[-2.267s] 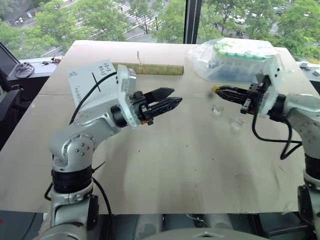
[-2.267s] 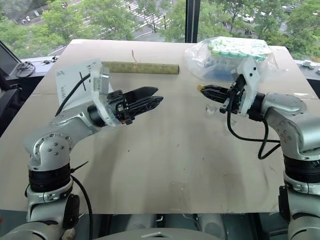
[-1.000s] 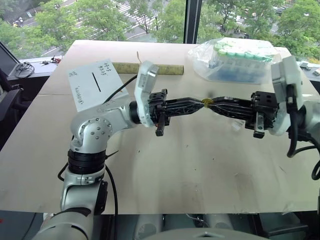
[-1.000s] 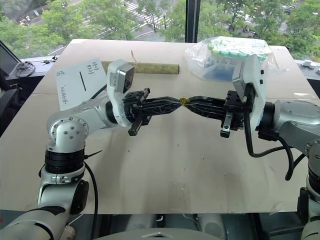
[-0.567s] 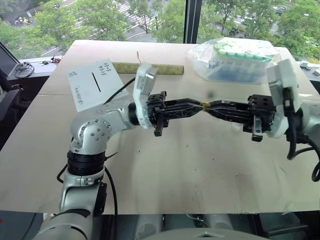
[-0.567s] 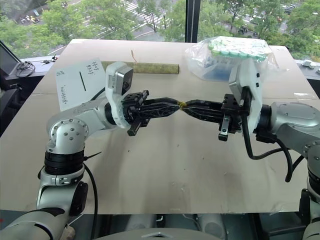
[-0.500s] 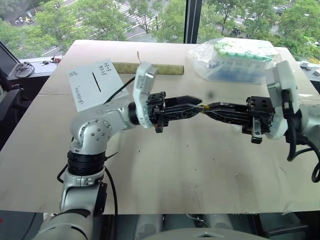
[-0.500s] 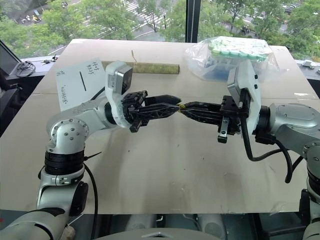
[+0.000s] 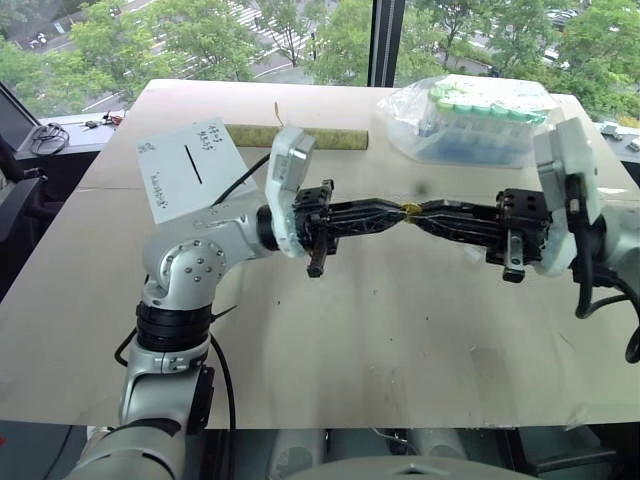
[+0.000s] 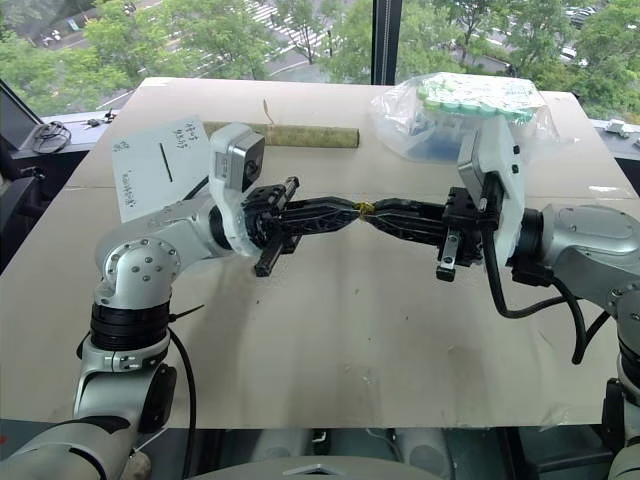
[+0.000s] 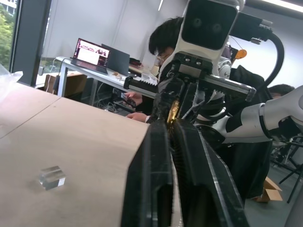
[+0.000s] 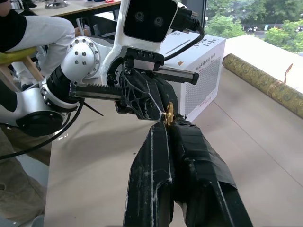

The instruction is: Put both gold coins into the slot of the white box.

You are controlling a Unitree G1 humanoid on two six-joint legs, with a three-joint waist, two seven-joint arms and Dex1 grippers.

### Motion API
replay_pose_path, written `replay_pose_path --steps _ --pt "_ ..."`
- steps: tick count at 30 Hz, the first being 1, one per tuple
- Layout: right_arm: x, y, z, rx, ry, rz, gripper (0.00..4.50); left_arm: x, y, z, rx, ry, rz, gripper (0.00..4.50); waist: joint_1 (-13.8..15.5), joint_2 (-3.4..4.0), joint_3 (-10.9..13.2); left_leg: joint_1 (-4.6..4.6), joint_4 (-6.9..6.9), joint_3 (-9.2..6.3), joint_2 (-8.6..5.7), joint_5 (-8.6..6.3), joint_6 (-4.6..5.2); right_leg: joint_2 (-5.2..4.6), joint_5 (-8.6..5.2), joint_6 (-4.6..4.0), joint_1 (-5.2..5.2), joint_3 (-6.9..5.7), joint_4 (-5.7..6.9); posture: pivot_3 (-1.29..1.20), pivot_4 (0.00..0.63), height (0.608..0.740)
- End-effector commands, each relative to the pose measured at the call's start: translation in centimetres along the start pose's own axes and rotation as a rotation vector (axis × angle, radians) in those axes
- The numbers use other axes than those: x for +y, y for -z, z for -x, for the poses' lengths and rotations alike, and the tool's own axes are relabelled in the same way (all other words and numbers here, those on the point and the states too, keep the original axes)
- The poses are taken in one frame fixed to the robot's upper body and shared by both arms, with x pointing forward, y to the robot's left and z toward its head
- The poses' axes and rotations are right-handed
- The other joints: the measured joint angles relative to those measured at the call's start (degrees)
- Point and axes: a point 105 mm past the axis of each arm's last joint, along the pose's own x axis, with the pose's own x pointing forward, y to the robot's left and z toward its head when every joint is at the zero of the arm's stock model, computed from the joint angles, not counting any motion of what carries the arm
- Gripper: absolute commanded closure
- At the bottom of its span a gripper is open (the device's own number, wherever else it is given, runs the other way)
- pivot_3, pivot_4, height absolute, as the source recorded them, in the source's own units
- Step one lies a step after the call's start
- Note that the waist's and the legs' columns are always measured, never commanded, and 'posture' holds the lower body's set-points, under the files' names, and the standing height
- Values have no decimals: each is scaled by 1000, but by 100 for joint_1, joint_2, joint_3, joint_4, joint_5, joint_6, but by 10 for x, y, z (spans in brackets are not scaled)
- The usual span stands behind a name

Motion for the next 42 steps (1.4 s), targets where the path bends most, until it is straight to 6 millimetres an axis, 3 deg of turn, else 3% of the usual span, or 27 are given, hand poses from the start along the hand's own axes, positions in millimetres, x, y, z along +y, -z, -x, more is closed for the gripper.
replay_pose_path --steps 1,13,19,20,22,28,33,36,42 --pt "10 -8 -2 -20 -42 42 4500 -4 -2 -3 -4 22 -21 4300 0 0 0 0 0 0 0 0 0 0 0 0 0 0 0 0 150 740" --pt "15 -7 -2 -21 -63 38 4500 -11 -3 -7 -5 49 -6 4300 0 0 0 0 -7 0 0 0 0 0 0 0 0 0 -6 0 150 740" --pt "5 -10 -2 -41 -22 32 4500 -10 -5 -8 -17 41 0 4300 0 0 0 0 -8 0 0 0 0 0 0 0 -1 0 -7 0 150 740" --pt "4 -10 -1 -43 -19 35 3880 -10 -5 -8 -19 38 0 4500 0 0 0 0 -8 0 0 0 0 0 0 1 -1 0 -7 0 150 740" --pt "4 -10 0 -39 -22 41 3151 -10 -6 -9 -23 35 -2 4500 0 0 0 0 -8 1 -1 0 0 0 0 0 -1 0 -7 0 150 740" --pt "-2 -9 7 -18 24 67 184 -6 -10 -7 -49 -5 -16 4500 3 0 0 -1 -11 0 -1 0 0 1 0 1 0 0 -7 0 150 740" --pt "-12 -3 28 65 136 196 70 7 -22 3 -100 -153 -86 4500 51 -1 1 -3 -13 0 -2 0 0 0 -1 2 0 -1 -15 0 150 740" --pt "-24 -15 59 -6 276 291 70 26 -45 15 -146 -481 -325 4500 112 -3 1 -2 -16 0 -3 0 0 0 0 2 1 -1 -19 0 150 740" --pt "-23 -22 85 -47 241 297 70 49 -66 41 -124 -1038 -587 4500 124 -2 1 2 -21 6 -7 0 0 4 2 3 5 4 -24 0 150 740"
